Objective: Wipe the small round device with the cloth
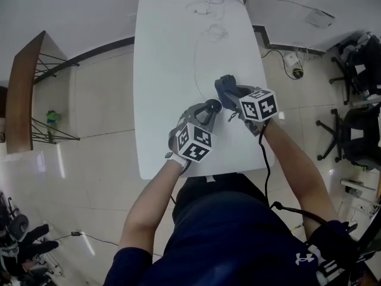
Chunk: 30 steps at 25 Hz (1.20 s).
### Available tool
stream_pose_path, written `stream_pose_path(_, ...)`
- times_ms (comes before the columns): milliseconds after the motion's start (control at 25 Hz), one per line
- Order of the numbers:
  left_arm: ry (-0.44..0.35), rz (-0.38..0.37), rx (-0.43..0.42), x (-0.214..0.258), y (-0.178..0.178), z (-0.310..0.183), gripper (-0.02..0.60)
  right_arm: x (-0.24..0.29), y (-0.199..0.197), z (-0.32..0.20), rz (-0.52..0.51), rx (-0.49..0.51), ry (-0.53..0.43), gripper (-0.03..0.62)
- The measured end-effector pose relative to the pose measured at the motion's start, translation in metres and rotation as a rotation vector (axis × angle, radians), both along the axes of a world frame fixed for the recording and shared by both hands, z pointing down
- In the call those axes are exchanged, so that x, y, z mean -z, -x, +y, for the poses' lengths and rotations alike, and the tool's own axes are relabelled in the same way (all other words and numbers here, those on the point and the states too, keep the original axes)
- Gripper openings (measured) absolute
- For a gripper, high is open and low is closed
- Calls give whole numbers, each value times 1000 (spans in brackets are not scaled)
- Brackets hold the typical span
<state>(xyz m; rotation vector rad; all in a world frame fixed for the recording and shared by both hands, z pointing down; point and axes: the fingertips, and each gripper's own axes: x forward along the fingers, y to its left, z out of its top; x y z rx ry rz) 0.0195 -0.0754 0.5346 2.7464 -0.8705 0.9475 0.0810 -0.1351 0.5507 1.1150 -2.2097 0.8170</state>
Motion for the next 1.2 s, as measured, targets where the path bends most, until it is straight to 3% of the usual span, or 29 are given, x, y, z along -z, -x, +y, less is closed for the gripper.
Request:
stream_pose_path(120, 44, -12, 49, -3, 0, -3, 77, -34, -12, 0, -92, -68, 86, 95)
stream_pose_path(280, 60, -57, 79, -10, -2, 0, 75, -83, -16, 24, -28, -22, 158, 97)
stream_pose_path(440, 55, -74, 114, -7, -1, 2, 77, -84, -10, 26, 43, 72, 98, 96)
stream_pose_path(560, 44, -76, 132, -3, -4, -3, 77, -47, -17, 0, -24, 96, 8, 97)
stream_pose_path(640, 49, -60, 151, -2, -7, -5, 77, -3, -9, -13, -139, 176, -59, 97)
stream_pose_path(760, 41, -9, 178, 6, -11, -4, 77, 49, 21, -8, -243, 403, -98, 97)
stream_pose_path(880, 29, 0, 177, 7, -17, 5, 78, 58, 51, 8, -204, 589, -77, 97)
stream_pose_path(1000, 31, -8, 147, 3, -22, 14, 77, 39, 66, 19, -136, 697, -20, 97)
stream_pose_path(1080, 24, -9, 119, 1, -23, 13, 77, 26, 67, 11, -103, 697, -2, 97)
stream_pose_path(1200, 33, 12, 104, 0, -19, 10, 78, 14, 67, -12, -127, 602, 21, 97)
